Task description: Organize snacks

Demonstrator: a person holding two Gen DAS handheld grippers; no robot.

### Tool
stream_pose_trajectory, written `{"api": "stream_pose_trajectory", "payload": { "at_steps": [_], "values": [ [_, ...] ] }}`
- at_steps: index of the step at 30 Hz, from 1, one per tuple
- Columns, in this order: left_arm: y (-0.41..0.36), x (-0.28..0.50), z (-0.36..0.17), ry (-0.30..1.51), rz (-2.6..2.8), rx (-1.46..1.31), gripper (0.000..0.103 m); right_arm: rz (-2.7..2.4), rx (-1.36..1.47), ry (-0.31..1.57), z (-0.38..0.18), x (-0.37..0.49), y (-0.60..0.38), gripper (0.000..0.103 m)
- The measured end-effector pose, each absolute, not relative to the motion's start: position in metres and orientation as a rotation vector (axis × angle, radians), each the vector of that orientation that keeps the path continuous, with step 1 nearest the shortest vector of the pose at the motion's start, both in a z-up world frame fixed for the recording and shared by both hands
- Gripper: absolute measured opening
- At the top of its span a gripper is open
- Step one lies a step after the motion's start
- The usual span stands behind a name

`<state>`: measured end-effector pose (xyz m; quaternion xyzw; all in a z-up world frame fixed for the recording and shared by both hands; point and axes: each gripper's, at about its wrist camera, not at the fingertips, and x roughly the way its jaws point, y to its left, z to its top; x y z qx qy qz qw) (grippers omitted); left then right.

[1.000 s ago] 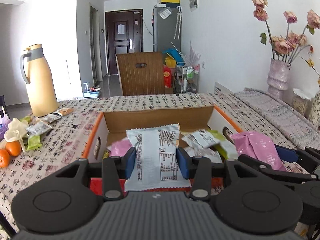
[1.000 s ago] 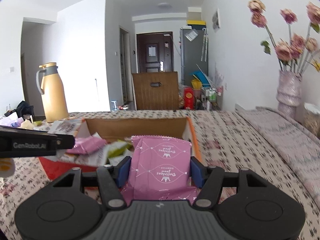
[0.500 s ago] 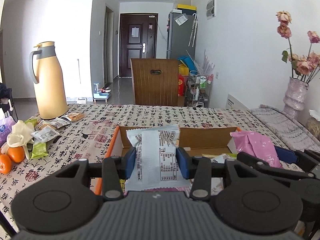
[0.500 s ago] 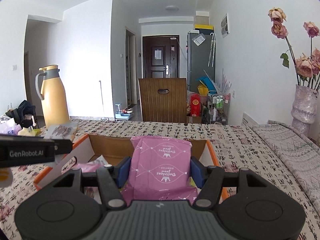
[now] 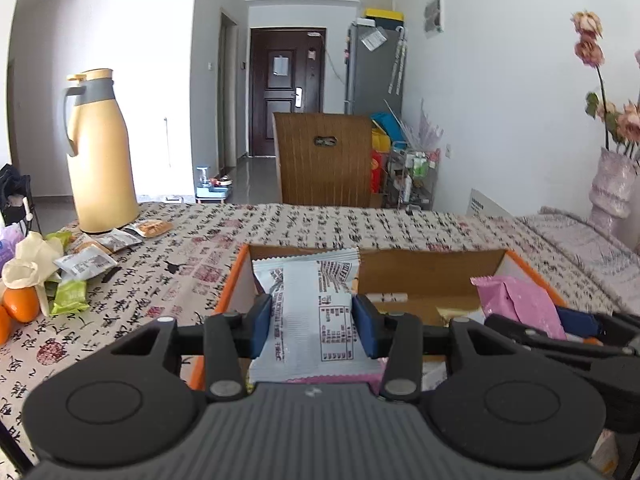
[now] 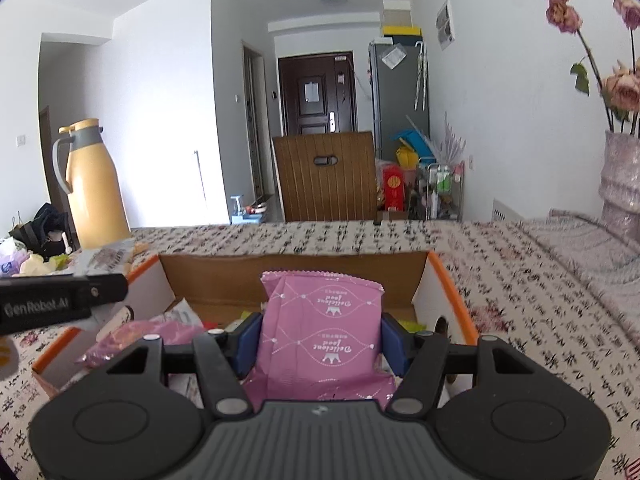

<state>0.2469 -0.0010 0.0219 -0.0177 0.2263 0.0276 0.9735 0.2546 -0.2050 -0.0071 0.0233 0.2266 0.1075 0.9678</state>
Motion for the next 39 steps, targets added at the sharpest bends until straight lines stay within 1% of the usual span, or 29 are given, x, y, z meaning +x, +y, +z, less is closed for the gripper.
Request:
{"api": "stream_pose_trajectory", "payload": {
  "at_steps": [5, 7, 8, 9, 10, 11, 12, 13, 21, 27, 32, 39],
  "values": [
    [0.006, 0.247, 0.016, 0.462, 0.036, -0.066, 0.045, 0.222, 0.044, 0.472, -0.013, 0.253, -0.205, 0.061],
    [0.008, 0.245, 0.016, 0.454, 0.037, -0.08, 0.05, 0.216, 0.059, 0.484, -0.016, 0.255, -0.207, 0.062],
    [0.009, 0.244, 0.017, 0.448, 0.041, -0.086, 0.064, 0.21, 0.065, 0.483, -0.016, 0.255, -0.208, 0.062],
    [0.01, 0.242, 0.017, 0.438, 0.054, -0.089, 0.083, 0.204, 0.071, 0.48, -0.015, 0.256, -0.209, 0.069],
    [0.01, 0.241, 0.018, 0.428, 0.072, -0.089, 0.091, 0.198, 0.077, 0.477, -0.015, 0.255, -0.21, 0.082],
    [0.01, 0.239, 0.019, 0.414, 0.093, -0.089, 0.099, 0.191, 0.082, 0.473, -0.015, 0.255, -0.211, 0.089],
    [0.011, 0.238, 0.019, 0.404, 0.106, -0.093, 0.102, 0.187, 0.087, 0.469, -0.014, 0.253, -0.212, 0.099],
    [0.011, 0.237, 0.02, 0.4, 0.107, -0.101, 0.103, 0.185, 0.094, 0.465, -0.014, 0.252, -0.214, 0.103],
    [0.012, 0.241, 0.02, 0.42, 0.117, -0.105, 0.103, 0.176, 0.109, 0.472, -0.015, 0.255, -0.218, 0.103],
    [0.013, 0.236, 0.03, 0.414, 0.124, -0.115, 0.103, 0.155, 0.109, 0.463, -0.006, 0.254, -0.22, 0.103],
    [0.01, 0.217, 0.043, 0.395, 0.11, -0.108, 0.103, 0.163, 0.11, 0.439, 0.009, 0.234, -0.222, 0.103],
    [0.007, 0.176, 0.052, 0.38, 0.085, -0.095, 0.103, 0.181, 0.11, 0.442, 0.015, 0.192, -0.227, 0.103]
  ]
}}
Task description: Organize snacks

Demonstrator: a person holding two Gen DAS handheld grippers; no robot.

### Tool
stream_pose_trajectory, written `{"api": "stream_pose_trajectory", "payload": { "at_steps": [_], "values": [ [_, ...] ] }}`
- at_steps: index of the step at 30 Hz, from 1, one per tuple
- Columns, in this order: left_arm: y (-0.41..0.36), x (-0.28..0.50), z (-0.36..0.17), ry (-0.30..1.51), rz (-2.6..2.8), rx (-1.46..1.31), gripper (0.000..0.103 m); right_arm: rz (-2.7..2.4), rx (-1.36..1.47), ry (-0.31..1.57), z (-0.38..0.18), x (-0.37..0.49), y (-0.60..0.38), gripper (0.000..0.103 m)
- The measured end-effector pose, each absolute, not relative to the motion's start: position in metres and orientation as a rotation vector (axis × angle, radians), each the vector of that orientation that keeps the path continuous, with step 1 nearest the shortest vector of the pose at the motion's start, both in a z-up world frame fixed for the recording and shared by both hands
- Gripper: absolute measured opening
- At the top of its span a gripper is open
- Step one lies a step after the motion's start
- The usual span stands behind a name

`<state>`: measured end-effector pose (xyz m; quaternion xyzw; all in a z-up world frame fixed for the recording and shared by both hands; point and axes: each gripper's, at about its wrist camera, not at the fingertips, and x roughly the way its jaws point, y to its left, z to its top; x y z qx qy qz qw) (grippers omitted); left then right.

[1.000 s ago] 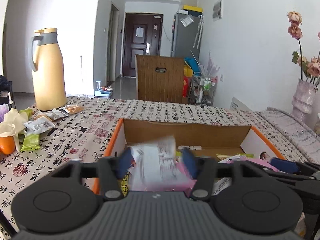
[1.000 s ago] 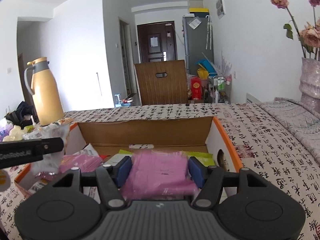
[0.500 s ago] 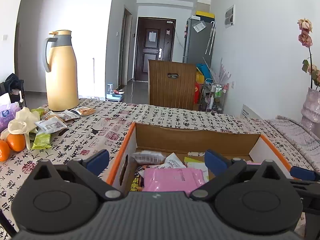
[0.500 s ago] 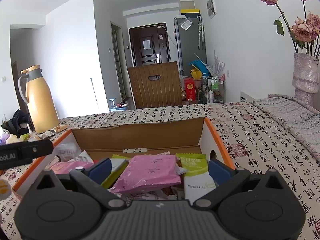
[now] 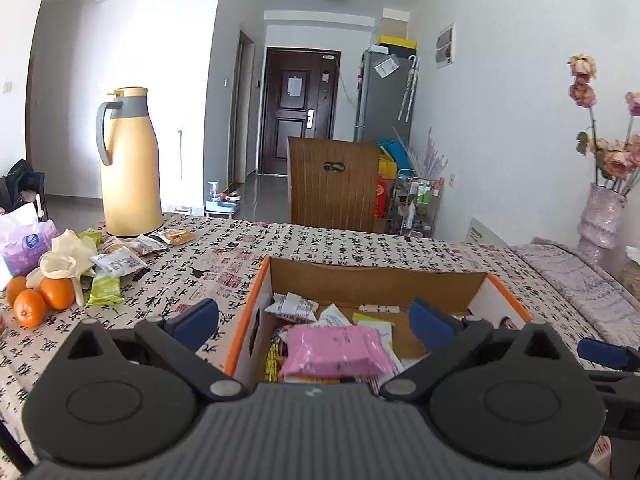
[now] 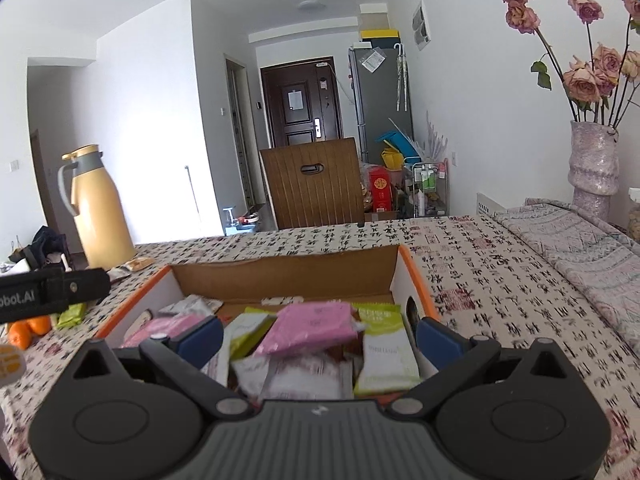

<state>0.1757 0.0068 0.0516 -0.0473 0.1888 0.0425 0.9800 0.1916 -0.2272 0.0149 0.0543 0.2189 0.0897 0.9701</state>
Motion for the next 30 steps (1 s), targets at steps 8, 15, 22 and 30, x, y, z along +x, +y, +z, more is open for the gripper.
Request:
{"api": "stream_pose_trajectory", "payload": {
  "at_steps": [8, 15, 22, 30],
  "values": [
    [0.005, 0.121, 0.047, 0.383, 0.077, -0.073, 0.103, 0.193, 0.1, 0.445, 0.014, 0.134, -0.234, 0.103],
    [0.005, 0.08, 0.037, 0.405, 0.057, -0.058, 0.103, 0.201, 0.079, 0.452, 0.011, 0.089, -0.238, 0.103],
    [-0.002, 0.049, 0.023, 0.442, 0.025, -0.038, 0.103, 0.213, 0.072, 0.473, 0.002, 0.055, -0.242, 0.103],
    [-0.005, 0.027, 0.011, 0.47, 0.0, -0.028, 0.103, 0.216, 0.069, 0.499, -0.009, 0.03, -0.244, 0.103]
  ]
}}
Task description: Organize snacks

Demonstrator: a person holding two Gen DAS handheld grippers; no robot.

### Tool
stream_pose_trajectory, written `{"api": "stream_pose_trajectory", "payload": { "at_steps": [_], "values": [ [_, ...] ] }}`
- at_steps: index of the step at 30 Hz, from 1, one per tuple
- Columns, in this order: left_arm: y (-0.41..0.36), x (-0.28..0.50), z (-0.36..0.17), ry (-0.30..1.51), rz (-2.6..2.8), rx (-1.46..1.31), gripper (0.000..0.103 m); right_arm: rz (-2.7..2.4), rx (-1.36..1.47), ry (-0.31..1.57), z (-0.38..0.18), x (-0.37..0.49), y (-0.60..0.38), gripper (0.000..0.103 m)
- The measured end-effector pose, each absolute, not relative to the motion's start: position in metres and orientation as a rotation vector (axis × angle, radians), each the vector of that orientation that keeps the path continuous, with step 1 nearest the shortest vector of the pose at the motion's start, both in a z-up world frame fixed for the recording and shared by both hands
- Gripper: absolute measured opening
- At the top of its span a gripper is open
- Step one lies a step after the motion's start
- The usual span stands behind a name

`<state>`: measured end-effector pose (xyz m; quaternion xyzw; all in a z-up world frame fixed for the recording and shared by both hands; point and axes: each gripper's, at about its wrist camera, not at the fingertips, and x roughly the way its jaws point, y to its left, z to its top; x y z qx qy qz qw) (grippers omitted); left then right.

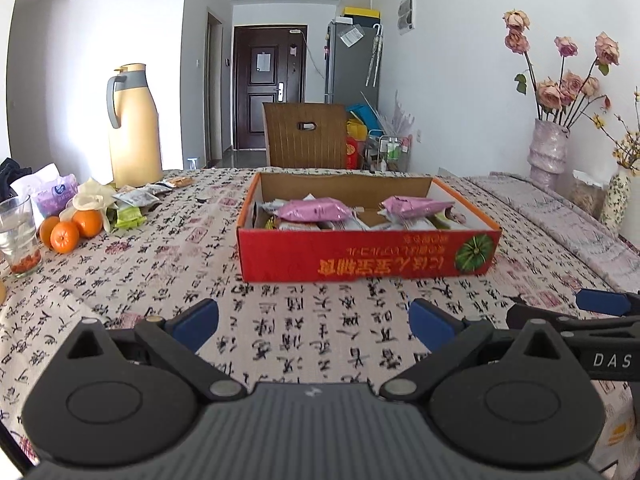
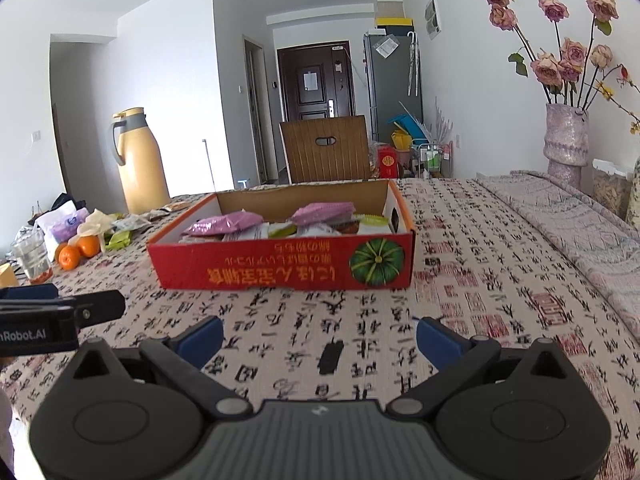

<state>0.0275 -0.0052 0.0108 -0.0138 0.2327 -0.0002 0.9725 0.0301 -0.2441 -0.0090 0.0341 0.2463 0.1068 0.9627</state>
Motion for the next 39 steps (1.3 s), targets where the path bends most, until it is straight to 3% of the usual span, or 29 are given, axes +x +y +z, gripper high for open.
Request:
{"api": "stream_pose_trajectory", "payload": {
  "at_steps": [39],
  "values": [
    [-0.005, 0.016, 0.0, 0.497, -0.002, -0.025, 0.103, 0.217, 0.069, 0.516, -0.016, 0.017, -0.246, 0.103]
  ]
}}
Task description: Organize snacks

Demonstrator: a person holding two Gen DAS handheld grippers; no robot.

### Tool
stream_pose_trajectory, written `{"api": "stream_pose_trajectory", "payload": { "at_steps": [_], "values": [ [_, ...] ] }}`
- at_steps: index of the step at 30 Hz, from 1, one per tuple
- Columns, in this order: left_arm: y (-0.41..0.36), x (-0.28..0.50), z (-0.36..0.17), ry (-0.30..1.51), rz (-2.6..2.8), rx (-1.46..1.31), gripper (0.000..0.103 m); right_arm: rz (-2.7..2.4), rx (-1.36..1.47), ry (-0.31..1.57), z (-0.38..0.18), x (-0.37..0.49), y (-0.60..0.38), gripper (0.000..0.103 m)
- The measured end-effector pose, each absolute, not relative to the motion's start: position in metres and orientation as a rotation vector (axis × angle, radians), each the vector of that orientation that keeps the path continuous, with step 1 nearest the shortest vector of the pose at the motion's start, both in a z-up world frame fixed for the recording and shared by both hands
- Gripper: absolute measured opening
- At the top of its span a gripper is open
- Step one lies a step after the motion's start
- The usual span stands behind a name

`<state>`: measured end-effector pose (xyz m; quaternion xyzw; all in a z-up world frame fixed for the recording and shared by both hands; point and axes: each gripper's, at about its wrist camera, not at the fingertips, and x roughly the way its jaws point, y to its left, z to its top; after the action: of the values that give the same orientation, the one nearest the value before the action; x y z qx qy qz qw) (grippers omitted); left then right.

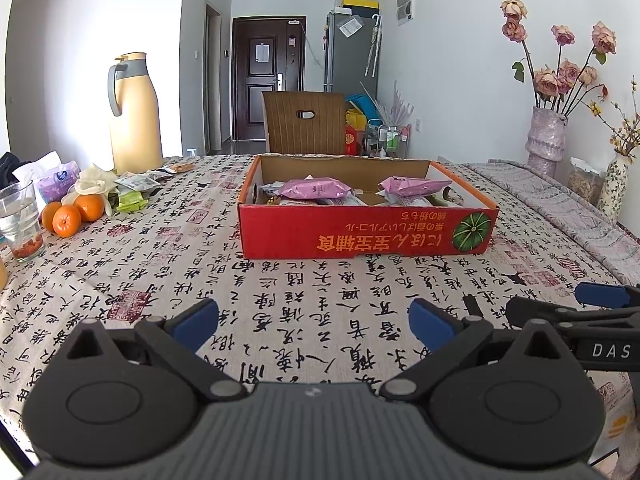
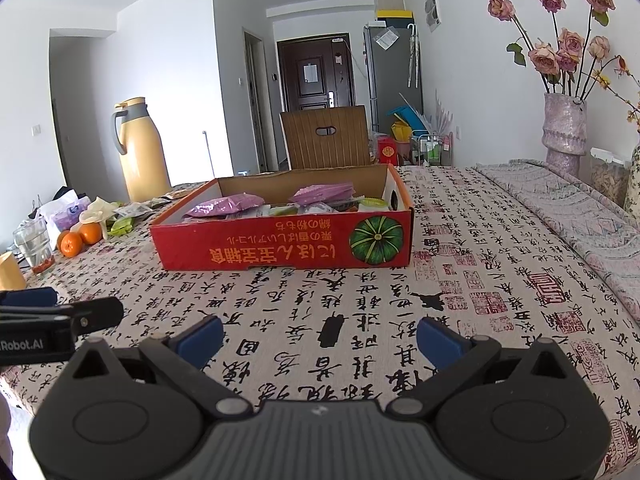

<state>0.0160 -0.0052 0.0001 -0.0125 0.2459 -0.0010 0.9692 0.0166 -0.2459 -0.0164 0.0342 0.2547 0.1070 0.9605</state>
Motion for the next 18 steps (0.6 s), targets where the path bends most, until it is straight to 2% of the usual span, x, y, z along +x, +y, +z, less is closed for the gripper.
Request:
{"api": "stream_pose_trajectory", "payload": {
  "at_steps": [18],
  "values": [
    [-0.0048, 0.0172, -0.0001, 0.5, -0.002, -0.027, 0.103, 0.216, 0.068, 0.519, -0.0184, 0.0145, -0.2455, 0.103]
  ]
}}
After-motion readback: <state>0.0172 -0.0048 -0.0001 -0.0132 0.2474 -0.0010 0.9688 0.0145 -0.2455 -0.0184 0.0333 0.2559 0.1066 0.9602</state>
